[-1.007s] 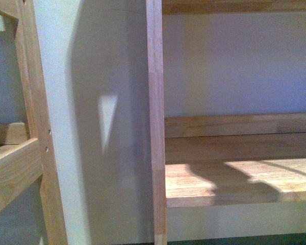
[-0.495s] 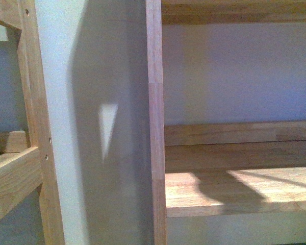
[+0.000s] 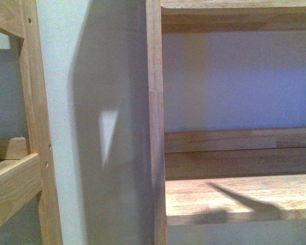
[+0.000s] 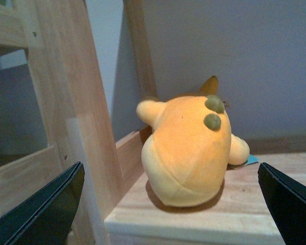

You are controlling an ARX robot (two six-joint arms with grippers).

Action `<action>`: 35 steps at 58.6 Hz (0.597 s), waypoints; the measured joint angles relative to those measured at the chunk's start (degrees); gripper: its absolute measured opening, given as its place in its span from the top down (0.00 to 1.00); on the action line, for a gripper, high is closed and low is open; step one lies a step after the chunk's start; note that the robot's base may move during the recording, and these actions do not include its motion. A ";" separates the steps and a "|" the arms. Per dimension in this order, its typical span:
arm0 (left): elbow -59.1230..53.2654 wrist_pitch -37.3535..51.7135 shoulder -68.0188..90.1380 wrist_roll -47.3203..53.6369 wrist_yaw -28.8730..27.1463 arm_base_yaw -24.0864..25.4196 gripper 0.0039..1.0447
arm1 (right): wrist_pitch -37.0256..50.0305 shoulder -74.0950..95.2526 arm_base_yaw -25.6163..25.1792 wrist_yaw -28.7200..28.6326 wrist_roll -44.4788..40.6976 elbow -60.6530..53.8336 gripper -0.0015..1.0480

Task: Put away toys

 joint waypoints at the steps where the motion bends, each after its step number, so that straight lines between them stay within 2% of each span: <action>1: 0.00 0.02 0.02 0.00 0.00 0.00 0.05 | 0.31 -0.85 0.17 0.02 -0.22 -1.03 0.00; 16: 0.00 0.00 0.02 0.00 0.00 0.00 0.05 | 3.04 -22.67 1.60 2.05 -4.50 -25.92 0.00; 22: 0.00 0.02 0.00 0.00 0.00 0.00 0.05 | 4.63 -29.66 -2.40 0.09 -3.85 -33.77 0.00; 28: 0.00 0.00 0.02 0.00 -0.02 0.00 0.05 | 7.61 -34.47 -8.61 -2.43 -2.47 -41.68 0.00; 35: 0.00 0.00 0.00 0.00 0.00 0.00 0.05 | 10.84 -37.44 -11.69 -3.13 -2.67 -49.42 0.00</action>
